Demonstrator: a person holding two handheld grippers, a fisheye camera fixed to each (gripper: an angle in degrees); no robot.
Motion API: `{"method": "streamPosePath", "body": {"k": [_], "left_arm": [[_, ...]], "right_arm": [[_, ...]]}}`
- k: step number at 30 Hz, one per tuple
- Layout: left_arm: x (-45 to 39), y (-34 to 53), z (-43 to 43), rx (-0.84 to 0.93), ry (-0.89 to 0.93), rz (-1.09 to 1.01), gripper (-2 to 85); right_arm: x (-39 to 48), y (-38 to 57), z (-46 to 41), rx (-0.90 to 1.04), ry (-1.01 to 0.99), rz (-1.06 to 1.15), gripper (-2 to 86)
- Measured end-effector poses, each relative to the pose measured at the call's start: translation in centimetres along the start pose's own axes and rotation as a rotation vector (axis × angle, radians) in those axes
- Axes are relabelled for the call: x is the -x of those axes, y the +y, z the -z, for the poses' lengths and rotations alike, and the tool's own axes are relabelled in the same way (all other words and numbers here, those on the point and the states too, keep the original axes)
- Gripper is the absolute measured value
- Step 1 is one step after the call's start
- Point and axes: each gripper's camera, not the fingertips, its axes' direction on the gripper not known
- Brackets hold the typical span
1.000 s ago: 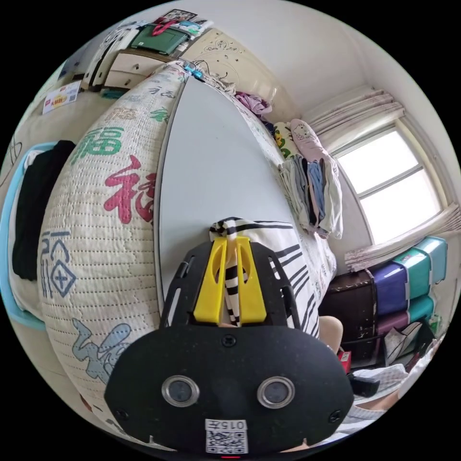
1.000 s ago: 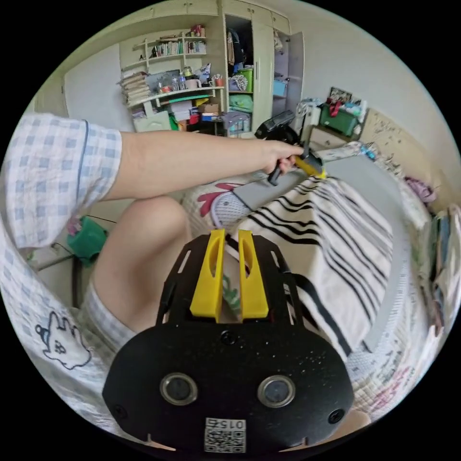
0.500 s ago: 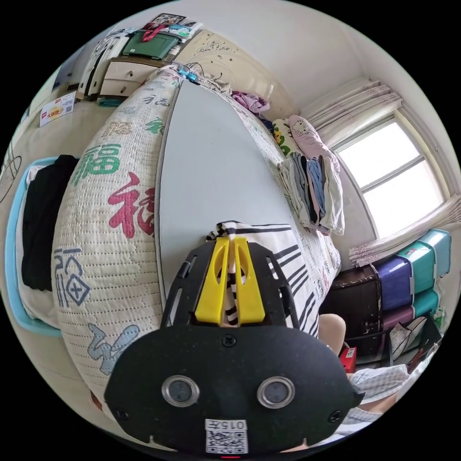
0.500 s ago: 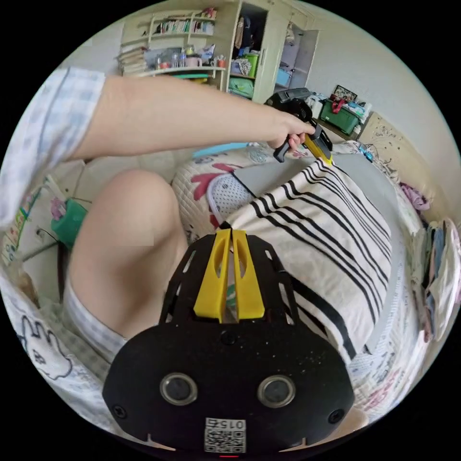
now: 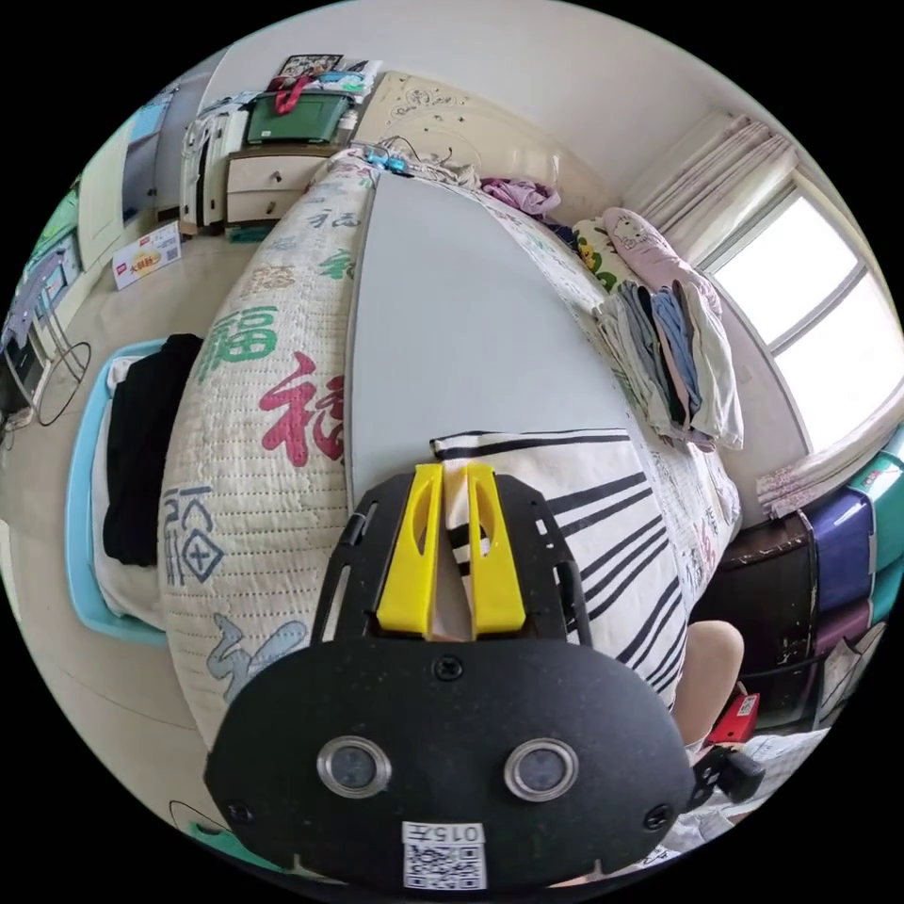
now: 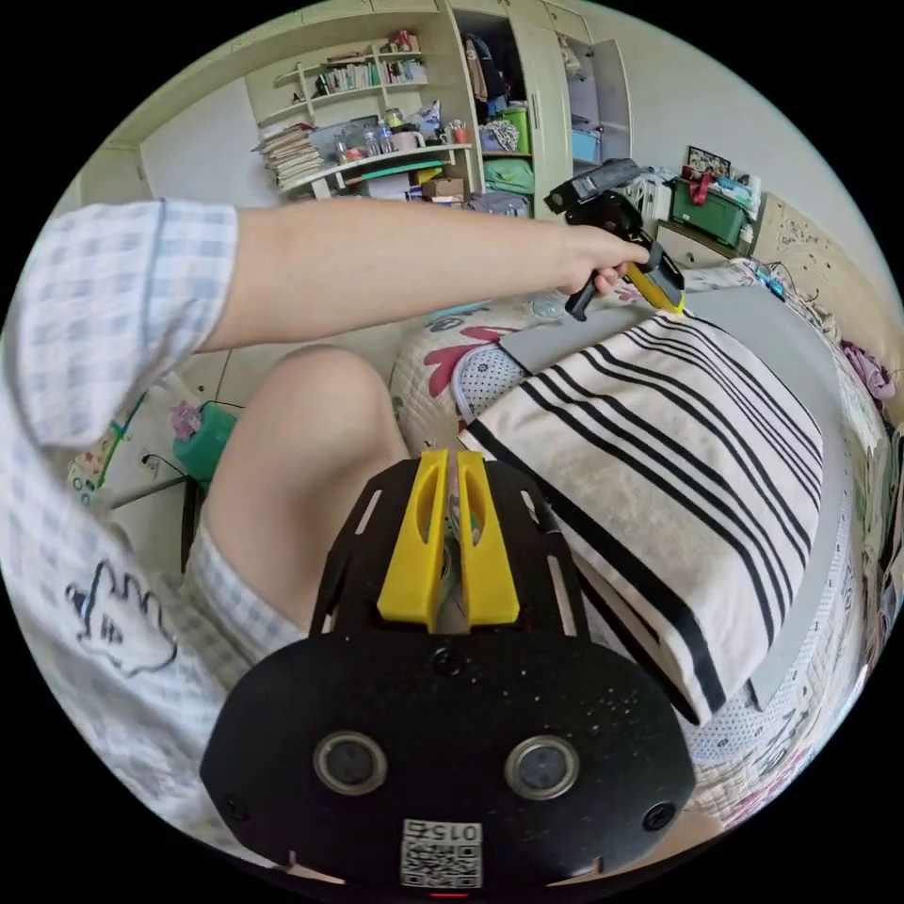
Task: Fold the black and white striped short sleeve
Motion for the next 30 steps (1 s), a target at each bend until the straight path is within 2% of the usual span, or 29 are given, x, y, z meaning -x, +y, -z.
{"method": "streamPosePath", "body": {"k": [4,6,8,11,13,15,18,22,24,27,30], "left_arm": [[-5.2,4.4,5.6,-0.03,0.162,-0.134,5.8],[-10.7,9.2,9.1,0.034,0.264,-0.325,6.7],[-15.1,13.7,11.5,0.058,0.26,-0.454,8.2],[-21.3,21.8,13.9,0.026,0.18,-0.576,14.0],[-23.9,25.9,14.3,0.017,0.099,-0.59,14.8],[-25.6,30.0,14.6,-0.024,-0.049,-0.503,14.1],[-26.7,33.7,14.9,-0.077,-0.124,-0.388,13.2],[-29.1,36.7,14.2,-0.105,-0.299,-0.387,12.6],[-30.9,37.6,13.3,-0.063,-0.389,-0.433,11.7],[-32.3,38.3,12.8,-0.028,-0.466,-0.481,9.6],[-33.5,39.2,14.0,-0.082,-0.481,-0.487,7.5]], "right_arm": [[-2.6,3.8,6.3,-0.079,0.088,-0.045,5.7],[-4.6,6.7,9.5,-0.098,0.183,-0.078,6.1],[-6.0,8.4,10.7,-0.085,0.254,-0.116,6.6],[-6.8,10.0,11.0,-0.077,0.298,-0.112,7.9],[-6.7,10.5,10.4,-0.062,0.345,-0.097,8.6],[-6.5,10.9,9.4,-0.018,0.393,-0.077,9.0],[-6.1,11.8,8.7,-0.012,0.408,-0.064,8.8],[-6.3,13.2,7.7,-0.021,0.449,-0.092,6.9],[-6.6,13.5,7.9,-0.039,0.419,-0.14,6.3],[-6.5,13.7,8.0,-0.041,0.426,-0.151,6.2],[-5.3,14.0,8.4,-0.087,0.424,-0.076,7.3]]}}
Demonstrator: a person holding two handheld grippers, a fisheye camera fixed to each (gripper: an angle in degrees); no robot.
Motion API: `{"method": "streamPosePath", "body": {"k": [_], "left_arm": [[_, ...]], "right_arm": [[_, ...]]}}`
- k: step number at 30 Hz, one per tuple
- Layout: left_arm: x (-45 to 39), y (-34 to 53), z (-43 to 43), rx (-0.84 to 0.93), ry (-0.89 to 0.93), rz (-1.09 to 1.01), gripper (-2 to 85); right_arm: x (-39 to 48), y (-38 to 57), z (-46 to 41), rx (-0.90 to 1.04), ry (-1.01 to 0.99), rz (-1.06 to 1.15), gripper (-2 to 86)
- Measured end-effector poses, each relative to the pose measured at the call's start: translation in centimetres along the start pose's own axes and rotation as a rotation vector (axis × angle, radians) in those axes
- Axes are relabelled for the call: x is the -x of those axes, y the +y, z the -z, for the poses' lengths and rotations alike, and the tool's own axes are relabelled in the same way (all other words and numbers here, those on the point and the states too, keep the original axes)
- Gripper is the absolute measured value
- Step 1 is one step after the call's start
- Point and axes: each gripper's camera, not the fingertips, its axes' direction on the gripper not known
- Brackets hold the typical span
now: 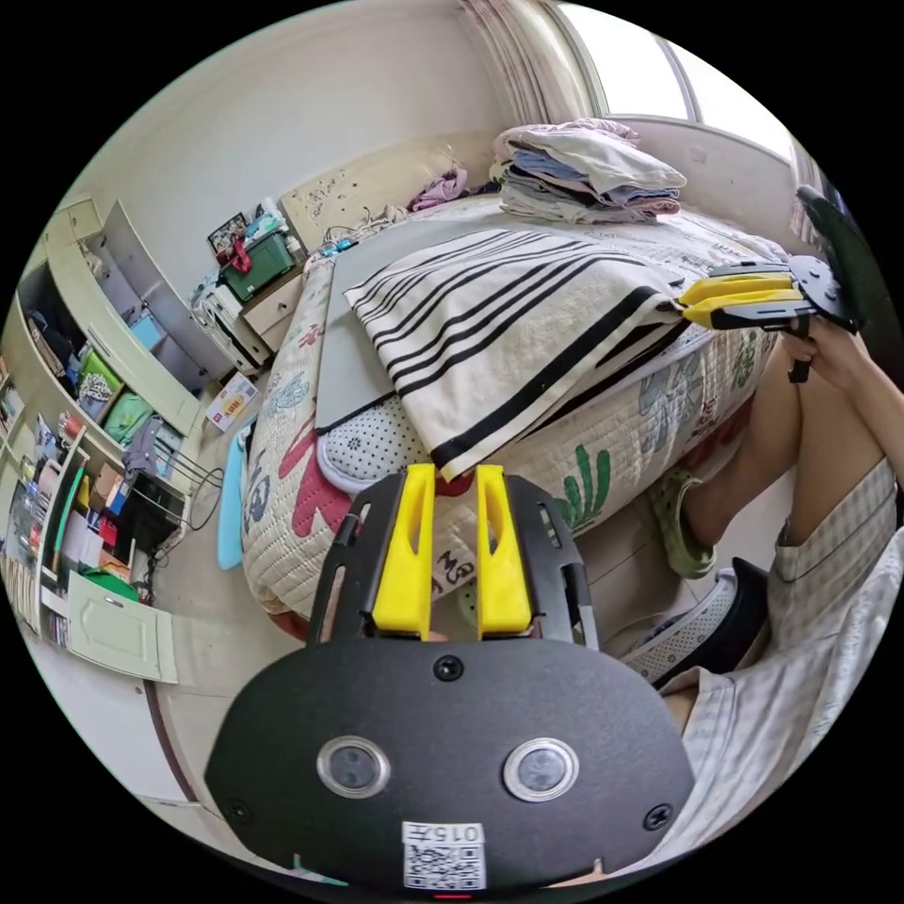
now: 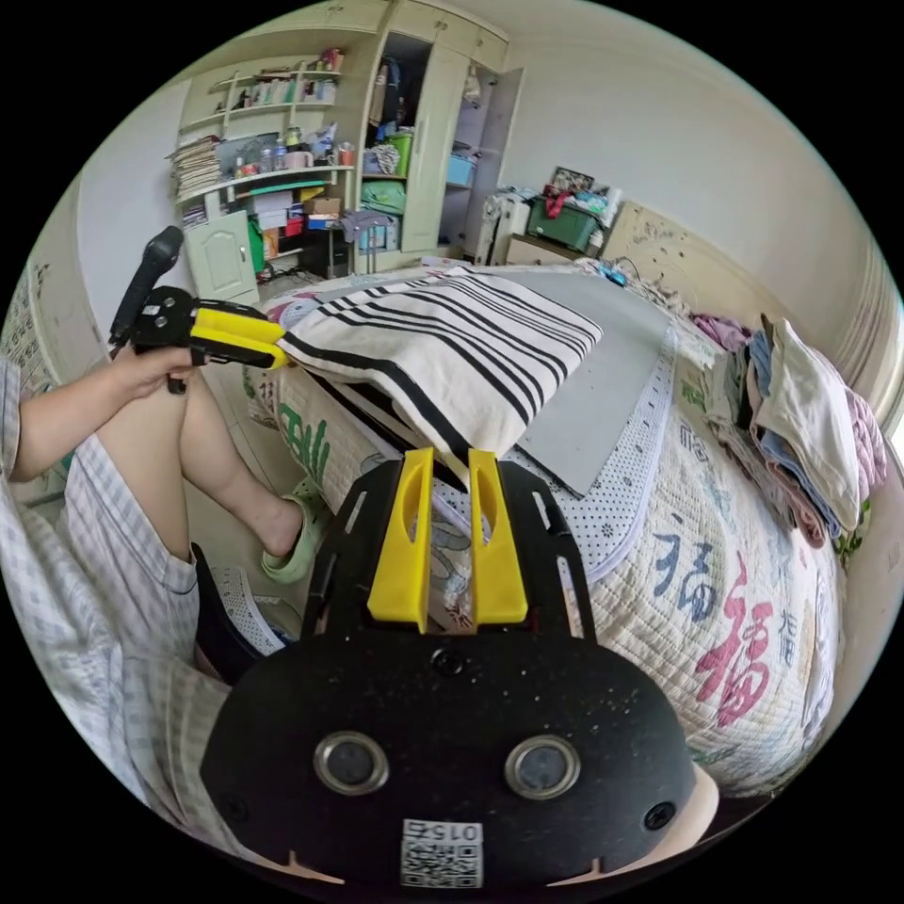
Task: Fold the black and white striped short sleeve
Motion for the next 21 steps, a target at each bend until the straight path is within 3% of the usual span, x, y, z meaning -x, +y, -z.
{"method": "streamPosePath", "body": {"k": [16,21], "left_arm": [[-3.2,1.8,5.7,-0.157,-0.088,-0.005,7.0],[-2.7,2.3,5.8,-0.168,-0.078,-0.009,4.8]], "right_arm": [[0.8,-0.6,-1.1,0.031,0.115,-0.009,7.3],[0.9,-1.1,-1.2,0.052,0.185,0.011,3.2]]}}
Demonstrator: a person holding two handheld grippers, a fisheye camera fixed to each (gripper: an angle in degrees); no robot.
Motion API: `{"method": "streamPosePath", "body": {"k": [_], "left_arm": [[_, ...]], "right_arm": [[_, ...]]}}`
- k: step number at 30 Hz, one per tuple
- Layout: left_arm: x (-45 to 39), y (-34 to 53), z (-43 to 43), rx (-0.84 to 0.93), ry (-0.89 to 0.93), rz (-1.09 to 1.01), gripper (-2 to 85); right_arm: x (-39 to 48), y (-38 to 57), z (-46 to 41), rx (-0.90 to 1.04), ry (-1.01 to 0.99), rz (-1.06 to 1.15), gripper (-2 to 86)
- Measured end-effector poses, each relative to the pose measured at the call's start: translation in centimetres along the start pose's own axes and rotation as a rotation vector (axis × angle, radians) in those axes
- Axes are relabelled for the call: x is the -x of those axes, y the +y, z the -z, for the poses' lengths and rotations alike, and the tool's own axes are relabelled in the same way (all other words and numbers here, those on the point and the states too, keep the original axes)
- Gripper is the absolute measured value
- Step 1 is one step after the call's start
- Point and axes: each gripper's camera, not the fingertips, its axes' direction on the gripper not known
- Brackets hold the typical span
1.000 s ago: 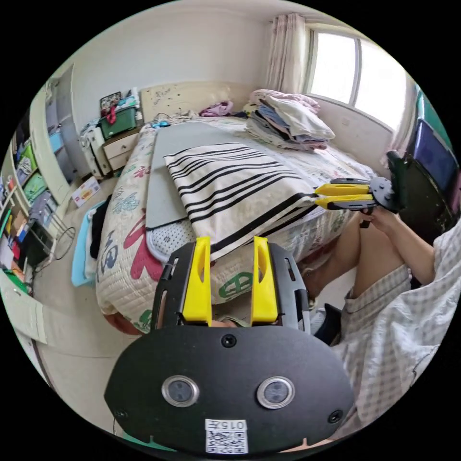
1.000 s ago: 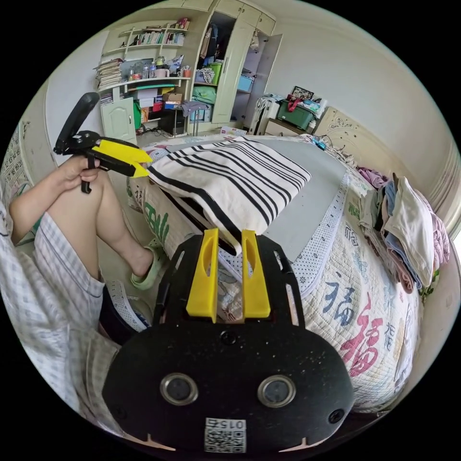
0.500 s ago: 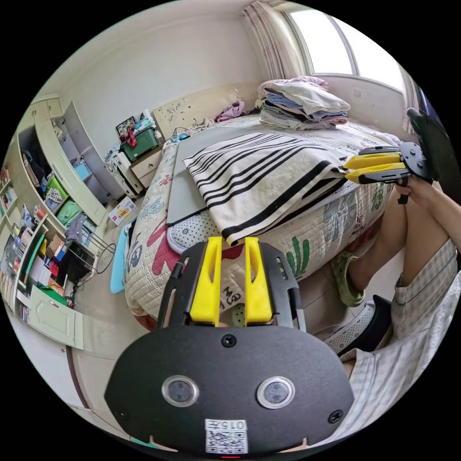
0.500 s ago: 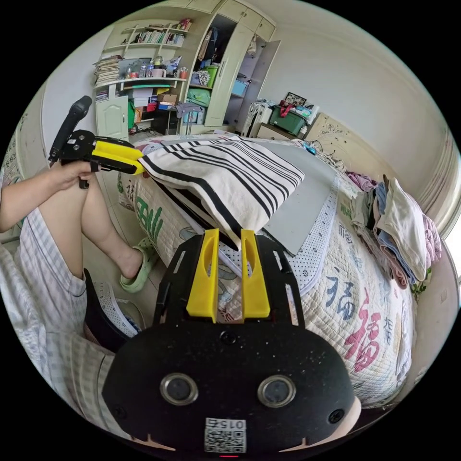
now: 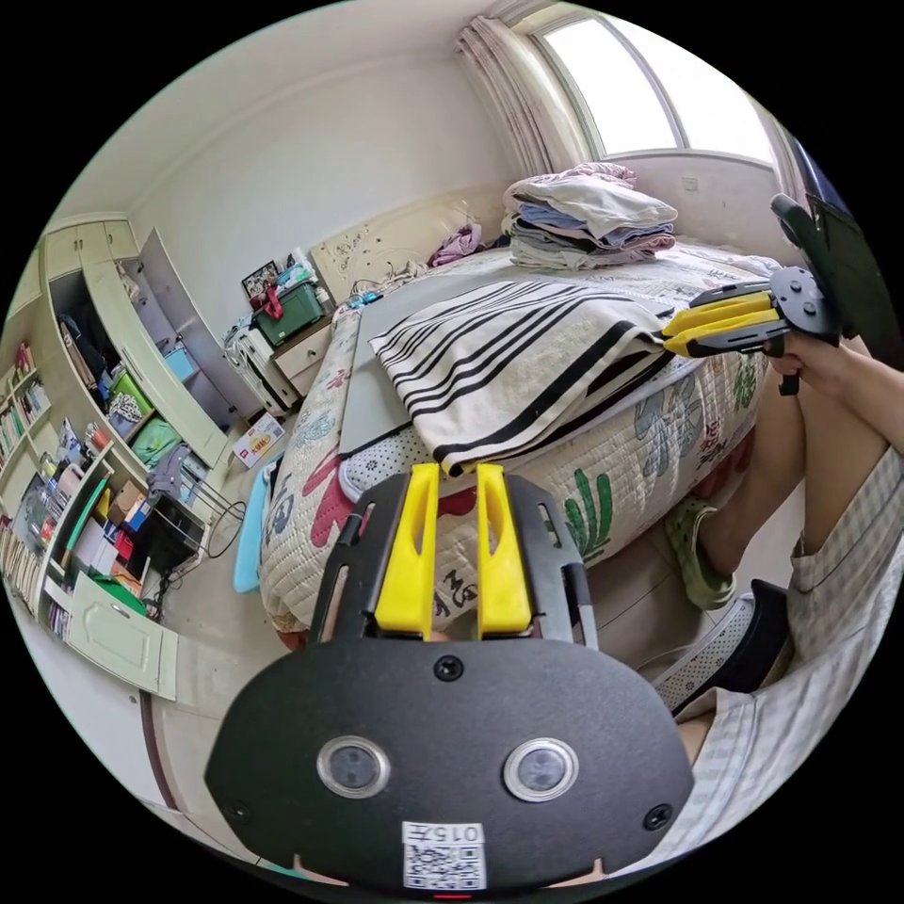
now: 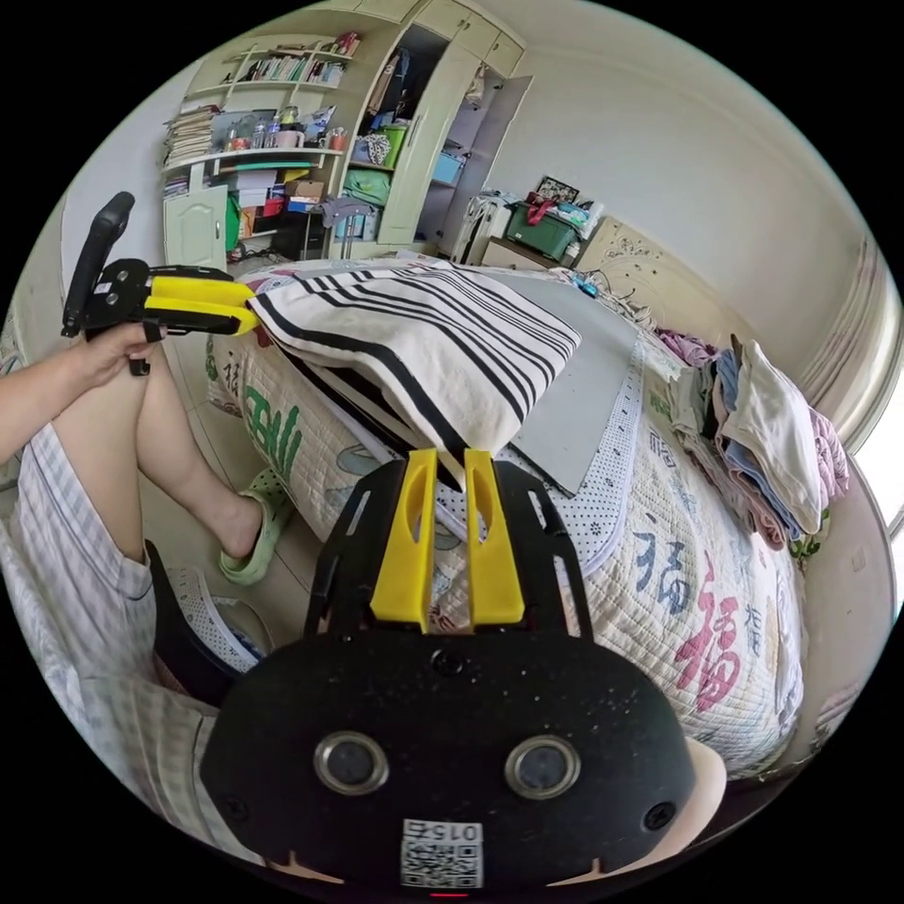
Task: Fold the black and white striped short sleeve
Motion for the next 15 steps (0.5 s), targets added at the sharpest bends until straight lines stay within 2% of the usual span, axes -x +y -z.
{"method": "streamPosePath", "body": {"k": [2,7,10,15], "left_arm": [[0.4,0.3,-0.2,-0.01,0.014,-0.012,3.5],[3.3,1.4,-1.1,-0.014,0.101,0.064,1.7],[5.5,2.3,-2.1,0.018,0.107,0.136,1.1],[7.9,3.1,-5.4,0.071,0.156,0.155,0.6]], "right_arm": [[0.1,0.0,0.0,0.013,-0.008,0.034,0.2],[-1.0,0.3,0.3,0.053,0.003,0.056,-0.9],[-2.3,0.5,-1.2,0.162,-0.026,0.04,-1.0],[-4.2,0.5,-1.1,0.093,-0.022,0.013,-0.8]]}}
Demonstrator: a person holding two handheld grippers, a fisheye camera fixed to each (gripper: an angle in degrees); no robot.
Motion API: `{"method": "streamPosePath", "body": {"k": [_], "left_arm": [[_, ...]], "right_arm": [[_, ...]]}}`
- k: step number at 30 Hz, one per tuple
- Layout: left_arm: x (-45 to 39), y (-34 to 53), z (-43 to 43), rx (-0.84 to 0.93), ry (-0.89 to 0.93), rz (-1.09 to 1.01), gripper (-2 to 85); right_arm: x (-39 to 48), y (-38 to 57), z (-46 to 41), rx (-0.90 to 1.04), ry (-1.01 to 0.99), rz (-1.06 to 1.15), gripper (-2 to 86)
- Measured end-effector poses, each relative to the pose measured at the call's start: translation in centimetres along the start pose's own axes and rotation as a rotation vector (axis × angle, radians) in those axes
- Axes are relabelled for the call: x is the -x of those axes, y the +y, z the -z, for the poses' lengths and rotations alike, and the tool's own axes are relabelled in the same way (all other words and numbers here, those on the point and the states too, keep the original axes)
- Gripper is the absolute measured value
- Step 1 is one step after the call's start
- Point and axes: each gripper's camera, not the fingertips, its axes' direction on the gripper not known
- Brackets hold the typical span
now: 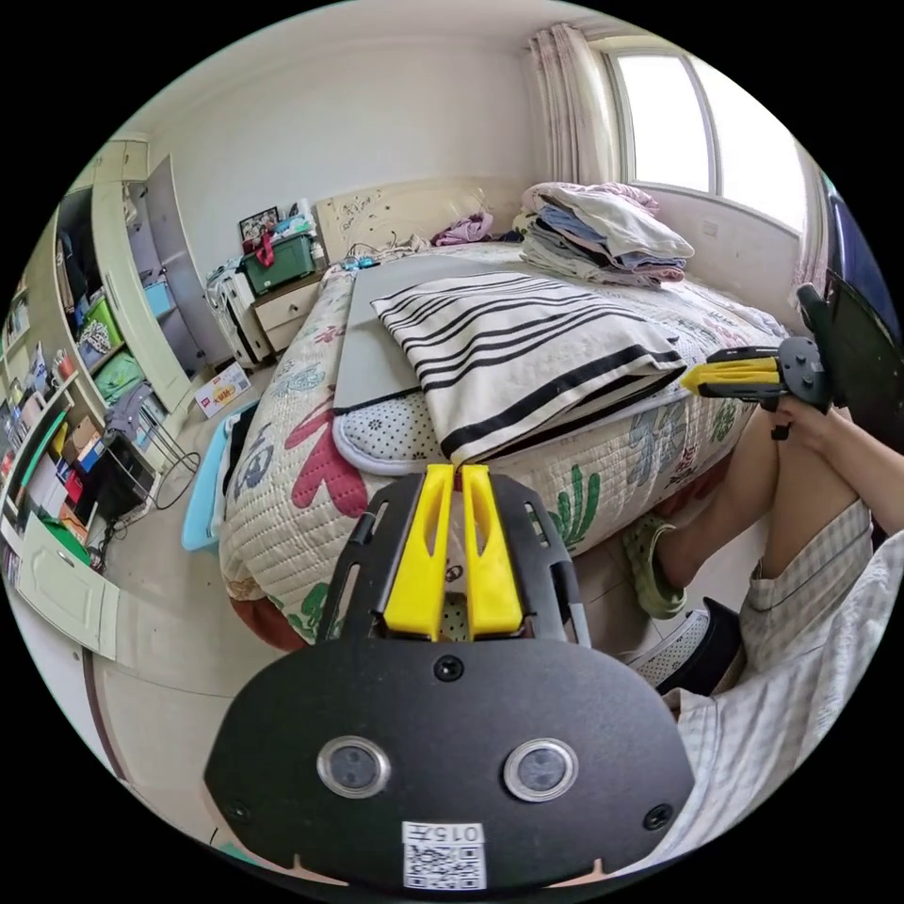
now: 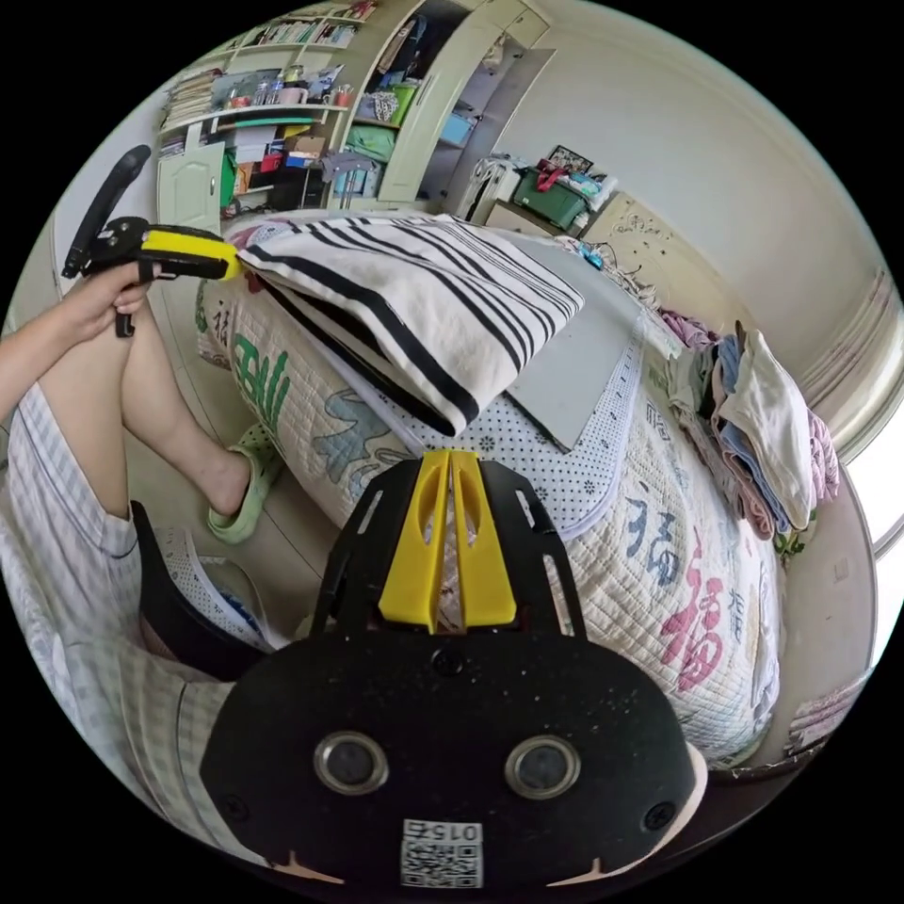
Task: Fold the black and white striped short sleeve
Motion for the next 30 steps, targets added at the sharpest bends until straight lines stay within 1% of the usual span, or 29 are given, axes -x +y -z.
{"method": "streamPosePath", "body": {"k": [1,3,4,6,7,9,11,12,15,16,19,21,24,27,29,30], "left_arm": [[0.3,0.0,-0.3,0.011,0.0,0.004,0.6],[2.2,0.1,-1.3,0.052,0.031,0.049,0.3],[2.9,0.2,-1.2,0.046,0.036,0.073,0.2],[6.6,1.0,0.7,-0.066,0.075,0.189,0.1],[7.6,1.1,1.2,-0.101,0.086,0.221,0.1],[11.9,0.8,2.7,-0.232,0.152,0.306,0.3],[15.0,-0.9,2.6,-0.297,0.224,0.338,1.5],[17.0,-2.9,2.0,-0.314,0.281,0.349,3.7],[21.8,-8.4,-1.8,-0.318,0.386,0.376,8.0],[22.6,-9.6,-2.8,-0.309,0.392,0.375,8.6],[26.7,-14.3,-9.7,-0.228,0.446,0.44,10.8],[29.6,-16.3,-15.7,-0.155,0.508,0.522,12.7],[31.9,-16.3,-22.0,-0.107,0.546,0.585,13.9],[34.3,-15.9,-26.3,-0.081,0.579,0.658,14.3],[36.0,-16.4,-27.8,-0.075,0.582,0.67,14.3],[37.2,-16.6,-28.9,-0.061,0.564,0.681,14.2]], "right_arm": [[-0.4,0.0,0.1,-0.008,-0.014,-0.013,-0.8],[-2.9,0.1,0.8,-0.058,-0.106,-0.088,-0.1],[-3.7,0.2,1.0,-0.075,-0.141,-0.109,0.3],[-7.7,0.3,2.6,-0.166,-0.266,-0.202,3.6],[-8.8,0.3,3.0,-0.188,-0.285,-0.224,3.8],[-13.6,-0.1,4.3,-0.281,-0.335,-0.327,4.5],[-17.6,-1.1,4.7,-0.35,-0.395,-0.413,4.8],[-20.2,-2.2,4.6,-0.38,-0.439,-0.464,5.4],[-25.7,-5.8,3.0,-0.432,-0.516,-0.532,8.5],[-26.6,-6.6,2.4,-0.432,-0.521,-0.544,9.0],[-30.6,-10.6,-1.5,-0.379,-0.551,-0.615,11.2],[-32.9,-13.1,-5.5,-0.317,-0.597,-0.653,13.0],[-34.4,-14.7,-10.6,-0.225,-0.643,-0.684,14.0],[-35.9,-15.4,-14.1,-0.216,-0.696,-0.76,14.1],[-37.0,-16.4,-15.5,-0.203,-0.691,-0.782,14.0],[-37.4,-17.4,-16.5,-0.166,-0.661,-0.769,14.0]]}}
